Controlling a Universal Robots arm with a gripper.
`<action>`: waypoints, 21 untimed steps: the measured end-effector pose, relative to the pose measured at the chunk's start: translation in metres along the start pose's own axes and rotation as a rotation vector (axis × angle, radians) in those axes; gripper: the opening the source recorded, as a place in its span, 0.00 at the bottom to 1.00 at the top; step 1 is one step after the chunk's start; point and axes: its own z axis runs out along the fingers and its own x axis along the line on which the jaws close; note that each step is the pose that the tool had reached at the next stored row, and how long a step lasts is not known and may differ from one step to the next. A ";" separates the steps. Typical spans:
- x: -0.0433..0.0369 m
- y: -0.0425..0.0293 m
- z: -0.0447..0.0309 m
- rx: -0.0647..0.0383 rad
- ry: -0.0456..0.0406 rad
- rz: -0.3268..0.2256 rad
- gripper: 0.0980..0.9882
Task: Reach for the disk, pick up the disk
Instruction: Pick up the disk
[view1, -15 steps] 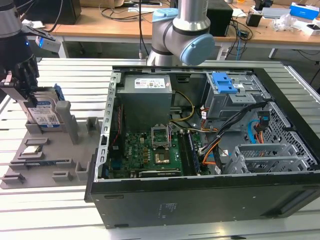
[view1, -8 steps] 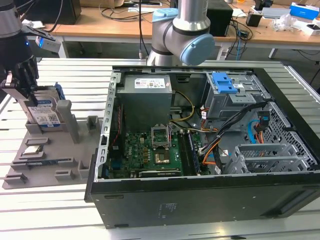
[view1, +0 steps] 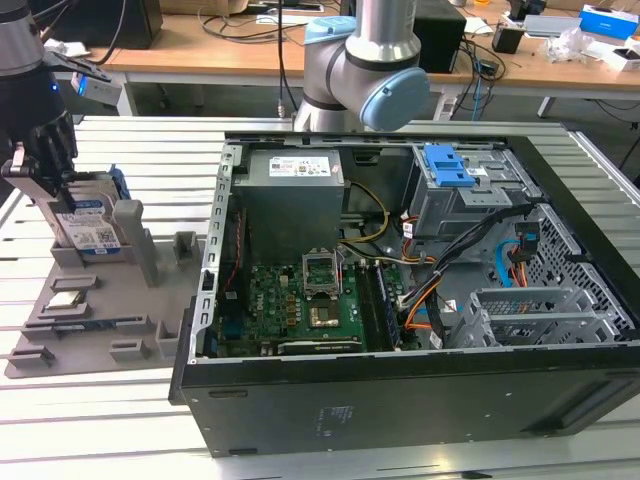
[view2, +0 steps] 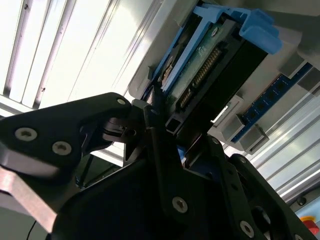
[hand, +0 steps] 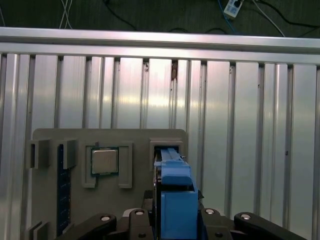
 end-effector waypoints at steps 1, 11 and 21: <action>0.0000 0.0000 0.0000 0.000 0.0000 0.000 0.30; 0.0000 -0.0002 -0.0003 0.000 0.0007 0.000 0.30; 0.0003 -0.0002 -0.0167 0.000 0.0008 0.000 0.30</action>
